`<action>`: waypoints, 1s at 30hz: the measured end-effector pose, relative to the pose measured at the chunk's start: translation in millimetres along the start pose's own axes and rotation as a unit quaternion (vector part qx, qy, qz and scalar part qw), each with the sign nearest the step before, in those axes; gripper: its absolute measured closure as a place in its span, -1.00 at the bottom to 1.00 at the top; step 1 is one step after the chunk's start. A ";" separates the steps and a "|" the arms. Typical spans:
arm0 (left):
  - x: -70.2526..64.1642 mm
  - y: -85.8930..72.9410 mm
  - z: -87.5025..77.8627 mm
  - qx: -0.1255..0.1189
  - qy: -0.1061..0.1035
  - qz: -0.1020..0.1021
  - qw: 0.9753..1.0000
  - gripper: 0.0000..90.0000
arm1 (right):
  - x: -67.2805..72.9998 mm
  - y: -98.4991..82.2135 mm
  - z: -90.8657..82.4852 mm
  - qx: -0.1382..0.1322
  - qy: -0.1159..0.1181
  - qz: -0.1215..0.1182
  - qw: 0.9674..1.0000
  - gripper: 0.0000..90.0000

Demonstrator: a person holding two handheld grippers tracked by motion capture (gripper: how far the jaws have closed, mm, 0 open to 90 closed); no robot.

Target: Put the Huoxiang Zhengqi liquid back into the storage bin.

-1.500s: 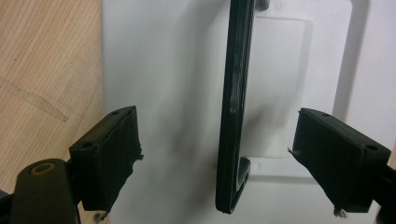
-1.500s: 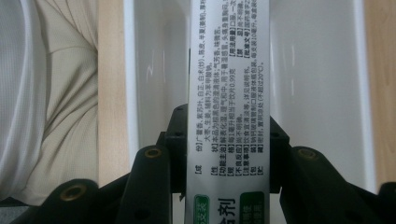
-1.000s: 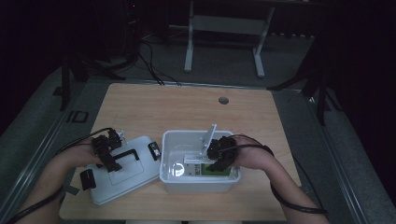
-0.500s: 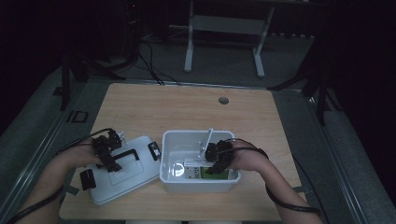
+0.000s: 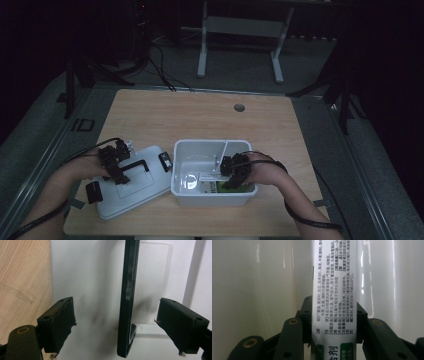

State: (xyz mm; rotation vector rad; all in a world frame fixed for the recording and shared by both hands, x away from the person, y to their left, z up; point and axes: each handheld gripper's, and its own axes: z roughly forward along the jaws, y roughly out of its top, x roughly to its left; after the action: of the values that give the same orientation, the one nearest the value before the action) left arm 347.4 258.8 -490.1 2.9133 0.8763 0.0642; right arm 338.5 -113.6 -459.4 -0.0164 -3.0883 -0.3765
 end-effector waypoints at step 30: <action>-5.6 -0.7 -5.0 0.003 -0.004 0.014 1.000 -0.67 | 2.4 4.7 -53.1 -0.038 -0.026 0.010 0.999 0.29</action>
State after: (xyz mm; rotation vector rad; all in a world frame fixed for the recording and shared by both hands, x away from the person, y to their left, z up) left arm 342.0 256.7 -485.3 2.9289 0.8373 0.0531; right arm 337.8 -121.8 -406.6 -0.0595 -3.1203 -0.5014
